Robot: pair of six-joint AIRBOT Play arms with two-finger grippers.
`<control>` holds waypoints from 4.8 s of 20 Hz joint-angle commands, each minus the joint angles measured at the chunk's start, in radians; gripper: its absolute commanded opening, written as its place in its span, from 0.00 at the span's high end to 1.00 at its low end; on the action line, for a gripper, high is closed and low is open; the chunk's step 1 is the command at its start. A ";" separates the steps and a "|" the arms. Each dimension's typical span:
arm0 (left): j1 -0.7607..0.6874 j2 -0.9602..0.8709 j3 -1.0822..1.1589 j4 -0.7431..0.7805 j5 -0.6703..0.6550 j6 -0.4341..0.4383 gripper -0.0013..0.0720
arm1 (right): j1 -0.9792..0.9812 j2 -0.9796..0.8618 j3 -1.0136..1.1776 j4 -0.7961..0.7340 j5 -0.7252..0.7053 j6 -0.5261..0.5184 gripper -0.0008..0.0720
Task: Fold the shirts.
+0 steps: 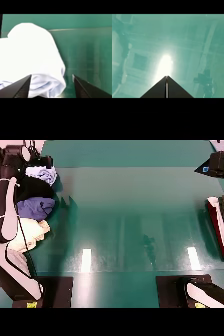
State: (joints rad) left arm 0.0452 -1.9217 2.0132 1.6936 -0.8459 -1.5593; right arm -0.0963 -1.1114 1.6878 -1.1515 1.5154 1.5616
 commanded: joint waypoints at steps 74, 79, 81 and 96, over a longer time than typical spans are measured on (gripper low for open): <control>-0.503 0.608 -1.164 -1.028 0.298 0.366 0.93 | 0.001 0.109 0.000 0.032 -0.221 0.000 0.97; -0.438 0.676 -0.853 -0.884 -0.060 0.370 0.94 | 0.001 0.109 0.000 0.023 -0.141 0.000 0.97; -0.402 0.734 -0.697 -0.796 -0.157 0.370 0.94 | 0.001 0.109 0.000 0.023 -0.090 0.000 0.97; -0.385 0.784 -0.434 -0.575 -0.408 0.353 0.94 | 0.051 0.258 -0.962 0.377 -0.303 -0.158 0.34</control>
State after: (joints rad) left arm -0.3412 -1.1385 1.5734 1.0981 -1.2354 -1.1988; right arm -0.0780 -0.8757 0.9379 -0.9127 1.3899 1.4670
